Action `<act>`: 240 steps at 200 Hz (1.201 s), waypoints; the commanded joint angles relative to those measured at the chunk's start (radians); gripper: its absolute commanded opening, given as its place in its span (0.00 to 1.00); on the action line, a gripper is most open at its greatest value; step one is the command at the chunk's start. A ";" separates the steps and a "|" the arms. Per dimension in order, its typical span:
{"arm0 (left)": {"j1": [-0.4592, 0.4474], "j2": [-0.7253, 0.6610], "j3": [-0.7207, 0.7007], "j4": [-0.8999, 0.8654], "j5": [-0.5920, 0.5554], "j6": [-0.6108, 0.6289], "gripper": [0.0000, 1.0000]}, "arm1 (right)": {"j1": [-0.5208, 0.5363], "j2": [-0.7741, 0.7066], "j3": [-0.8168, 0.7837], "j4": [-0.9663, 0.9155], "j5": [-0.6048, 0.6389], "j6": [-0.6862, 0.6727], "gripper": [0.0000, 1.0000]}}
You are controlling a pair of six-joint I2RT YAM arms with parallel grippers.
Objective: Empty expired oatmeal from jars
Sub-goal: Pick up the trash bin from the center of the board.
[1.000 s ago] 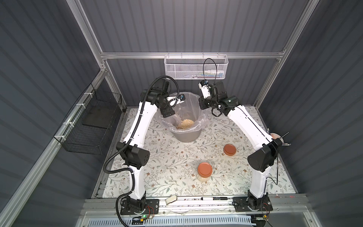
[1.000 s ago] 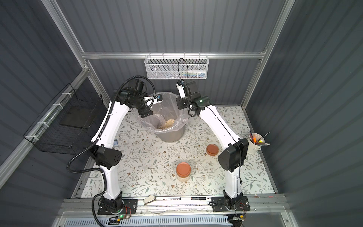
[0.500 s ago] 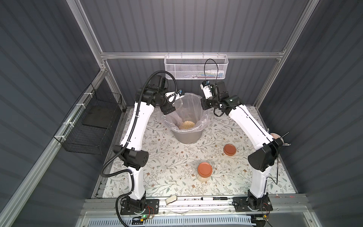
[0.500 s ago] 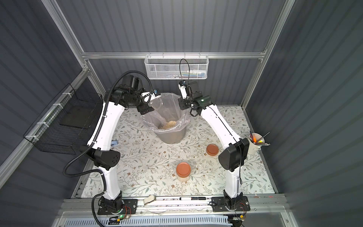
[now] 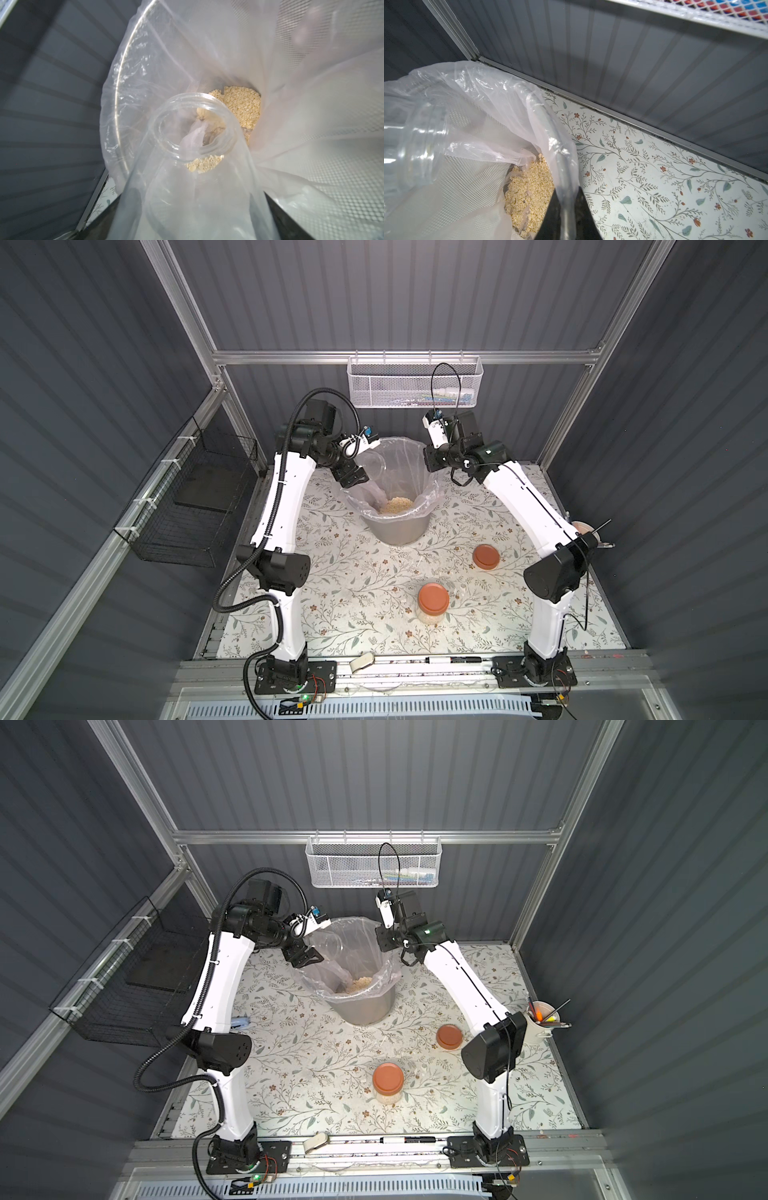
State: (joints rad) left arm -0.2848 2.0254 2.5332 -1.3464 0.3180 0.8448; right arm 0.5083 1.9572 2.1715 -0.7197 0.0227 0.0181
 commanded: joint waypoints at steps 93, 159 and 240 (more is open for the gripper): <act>-0.208 0.048 -0.011 -0.156 -0.360 0.090 0.00 | -0.002 -0.021 -0.001 0.035 0.003 -0.013 0.03; -0.237 0.093 -0.166 -0.105 -0.244 0.170 0.00 | -0.002 -0.018 -0.021 0.046 -0.005 -0.007 0.03; -0.269 0.040 0.009 -0.171 -0.447 0.181 0.00 | -0.004 -0.003 -0.016 0.041 0.000 -0.012 0.03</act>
State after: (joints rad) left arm -0.5510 2.1918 2.4382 -1.4879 -0.0498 0.9955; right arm 0.5064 1.9572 2.1334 -0.7296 0.0231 0.0074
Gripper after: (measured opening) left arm 0.876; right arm 0.110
